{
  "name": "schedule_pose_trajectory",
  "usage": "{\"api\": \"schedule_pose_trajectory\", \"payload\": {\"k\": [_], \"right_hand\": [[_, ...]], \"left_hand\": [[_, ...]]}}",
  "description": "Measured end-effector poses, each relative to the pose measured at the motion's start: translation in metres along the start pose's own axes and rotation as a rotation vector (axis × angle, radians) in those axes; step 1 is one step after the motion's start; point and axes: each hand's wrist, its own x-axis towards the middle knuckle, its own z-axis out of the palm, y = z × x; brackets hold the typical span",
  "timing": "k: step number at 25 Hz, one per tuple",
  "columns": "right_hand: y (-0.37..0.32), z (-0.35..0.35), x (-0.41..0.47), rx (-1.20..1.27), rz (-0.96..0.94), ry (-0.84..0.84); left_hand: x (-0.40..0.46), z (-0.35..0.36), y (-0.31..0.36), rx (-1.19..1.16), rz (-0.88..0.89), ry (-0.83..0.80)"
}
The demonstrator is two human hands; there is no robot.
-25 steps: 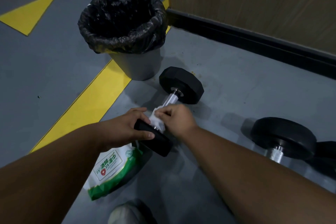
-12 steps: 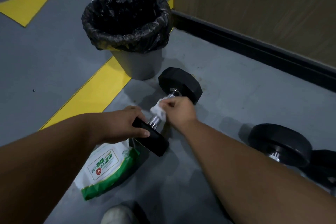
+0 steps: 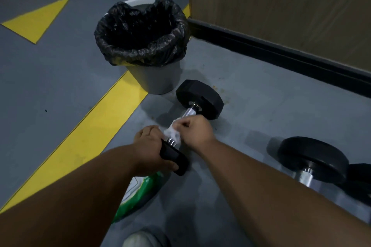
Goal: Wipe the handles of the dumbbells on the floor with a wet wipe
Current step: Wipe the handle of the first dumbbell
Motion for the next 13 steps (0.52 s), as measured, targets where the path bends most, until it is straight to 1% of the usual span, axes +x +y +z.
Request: {"api": "schedule_pose_trajectory", "payload": {"k": [3, 4, 5, 7, 9, 10, 11, 13], "right_hand": [[-0.005, -0.014, 0.022, 0.028, 0.084, 0.220], [-0.003, -0.011, 0.020, 0.039, 0.099, 0.228], [0.003, -0.003, 0.015, 0.057, 0.092, 0.193], [0.006, 0.014, -0.010, 0.043, 0.052, 0.048], [0.002, 0.017, -0.024, -0.052, -0.026, -0.096], [-0.002, 0.011, -0.016, -0.105, -0.043, -0.112], [-0.005, 0.002, -0.006, -0.120, -0.040, -0.076], [-0.010, -0.015, 0.013, -0.044, 0.000, 0.070]], "left_hand": [[0.000, 0.001, -0.001, -0.008, -0.002, 0.002], [0.000, 0.002, -0.001, -0.009, 0.002, 0.006], [0.000, 0.001, -0.001, 0.000, 0.003, 0.001], [0.002, -0.001, -0.003, 0.027, 0.014, -0.003], [0.002, -0.002, -0.005, 0.032, 0.014, -0.018], [0.002, -0.003, -0.005, 0.023, 0.010, -0.020], [0.004, -0.003, -0.004, 0.023, 0.006, -0.023], [0.003, -0.003, -0.004, 0.022, -0.006, -0.022]]}}
